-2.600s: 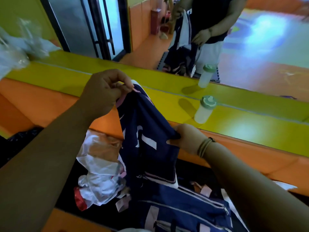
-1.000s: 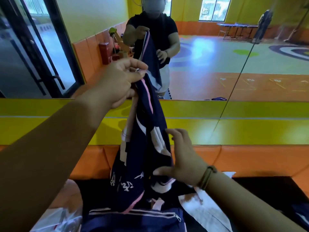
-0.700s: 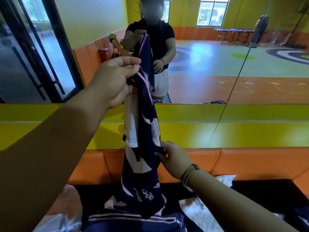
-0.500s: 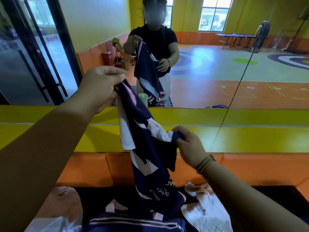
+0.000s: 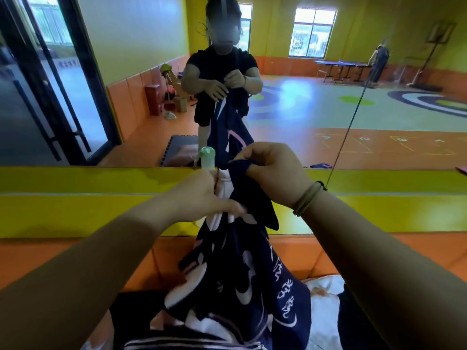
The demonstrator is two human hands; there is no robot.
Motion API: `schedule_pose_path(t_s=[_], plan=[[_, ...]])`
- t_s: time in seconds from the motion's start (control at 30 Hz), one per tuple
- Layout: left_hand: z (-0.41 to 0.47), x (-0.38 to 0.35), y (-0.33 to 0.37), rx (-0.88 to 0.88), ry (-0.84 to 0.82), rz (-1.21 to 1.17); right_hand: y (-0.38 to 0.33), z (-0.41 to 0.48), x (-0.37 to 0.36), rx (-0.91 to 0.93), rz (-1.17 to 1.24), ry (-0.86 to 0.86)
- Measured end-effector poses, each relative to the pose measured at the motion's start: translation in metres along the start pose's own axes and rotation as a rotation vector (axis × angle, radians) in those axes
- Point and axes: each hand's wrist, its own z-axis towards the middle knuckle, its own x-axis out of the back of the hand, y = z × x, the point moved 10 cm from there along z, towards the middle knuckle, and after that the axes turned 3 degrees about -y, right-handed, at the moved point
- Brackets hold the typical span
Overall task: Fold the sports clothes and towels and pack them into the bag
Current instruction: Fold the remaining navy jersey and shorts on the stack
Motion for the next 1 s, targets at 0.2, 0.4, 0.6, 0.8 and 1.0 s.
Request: schedule_pose_path(t_s=[0.2,0.4,0.6,0.8,1.0], plan=[[0.002,0.007,0.01,-0.081,0.098,-0.18,0.041,-0.022,0.014,-0.135,-0.029,-0.034],[0.004,0.012,0.021,-0.065,0.089,-0.444,0.105,-0.08,-0.024,-0.377,-0.034,-0.379],[0.01,0.02,0.02,0.032,0.167,-0.767,0.106,-0.079,-0.049,-0.34,0.054,-0.331],[0.012,0.035,0.002,0.07,0.285,-0.99,0.111,-0.065,-0.043,-0.324,0.155,-0.181],[0.002,0.067,-0.049,0.173,0.389,-0.211,0.116,-0.056,0.001,-0.277,0.046,0.026]])
